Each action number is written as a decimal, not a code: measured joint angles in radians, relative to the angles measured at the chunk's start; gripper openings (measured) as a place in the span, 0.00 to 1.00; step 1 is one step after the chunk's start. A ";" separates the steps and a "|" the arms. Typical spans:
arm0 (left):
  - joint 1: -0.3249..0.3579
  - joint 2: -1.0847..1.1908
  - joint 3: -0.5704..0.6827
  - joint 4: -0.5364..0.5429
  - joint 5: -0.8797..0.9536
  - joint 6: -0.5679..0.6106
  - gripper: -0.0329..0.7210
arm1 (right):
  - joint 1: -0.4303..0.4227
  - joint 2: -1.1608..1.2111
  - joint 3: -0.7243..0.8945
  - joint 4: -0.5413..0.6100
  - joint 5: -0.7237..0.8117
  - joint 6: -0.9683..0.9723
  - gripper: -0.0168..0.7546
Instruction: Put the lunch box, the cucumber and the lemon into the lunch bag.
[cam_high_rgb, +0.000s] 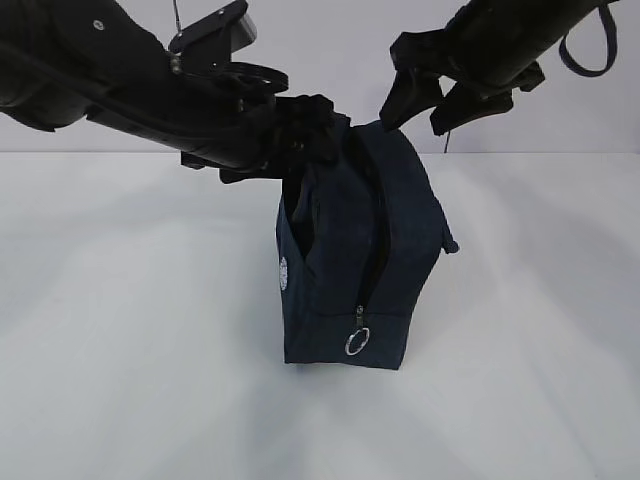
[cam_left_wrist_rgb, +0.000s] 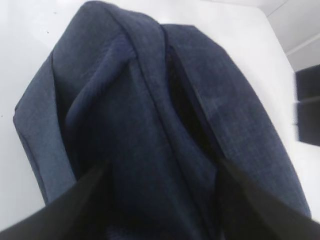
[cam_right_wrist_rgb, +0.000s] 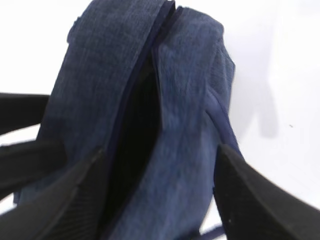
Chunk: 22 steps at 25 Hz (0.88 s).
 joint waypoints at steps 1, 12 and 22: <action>0.004 0.000 0.000 0.001 0.009 0.000 0.65 | 0.000 -0.010 0.000 -0.007 0.014 0.000 0.70; 0.024 -0.145 0.000 0.108 0.167 0.000 0.65 | 0.000 -0.122 -0.002 -0.029 0.215 0.009 0.70; 0.024 -0.269 0.000 0.255 0.428 0.000 0.65 | 0.000 -0.357 0.203 -0.026 0.213 0.061 0.70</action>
